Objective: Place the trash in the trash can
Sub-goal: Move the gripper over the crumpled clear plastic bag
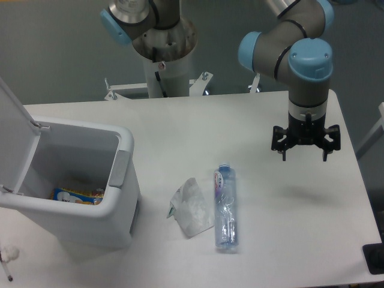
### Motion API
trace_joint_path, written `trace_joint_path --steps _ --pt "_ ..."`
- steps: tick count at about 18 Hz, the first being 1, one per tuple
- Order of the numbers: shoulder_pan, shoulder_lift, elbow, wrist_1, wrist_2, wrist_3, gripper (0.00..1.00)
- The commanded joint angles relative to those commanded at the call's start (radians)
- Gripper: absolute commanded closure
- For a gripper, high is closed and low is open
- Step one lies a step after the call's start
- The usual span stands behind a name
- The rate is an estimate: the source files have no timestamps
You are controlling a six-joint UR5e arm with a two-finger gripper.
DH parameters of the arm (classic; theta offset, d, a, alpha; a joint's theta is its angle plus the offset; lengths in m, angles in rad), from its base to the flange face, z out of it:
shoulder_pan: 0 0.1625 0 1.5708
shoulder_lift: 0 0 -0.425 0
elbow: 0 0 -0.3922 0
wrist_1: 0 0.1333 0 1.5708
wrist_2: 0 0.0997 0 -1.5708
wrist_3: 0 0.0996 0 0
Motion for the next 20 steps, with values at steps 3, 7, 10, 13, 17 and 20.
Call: trace_joint_path --steps 3,7,10,13,17,20 --pt "-0.002 -0.005 -0.012 0.005 0.012 -0.005 0.0" --pt "-0.012 -0.005 -0.023 0.014 0.009 -0.011 0.0" --pt "-0.029 -0.015 -0.044 0.02 -0.003 -0.012 0.0" --pt "-0.08 -0.035 -0.057 0.058 -0.003 -0.118 0.0" --pt "-0.165 -0.044 -0.058 0.058 -0.003 -0.173 0.0" --pt "-0.242 -0.044 -0.058 0.054 -0.006 -0.282 0.0"
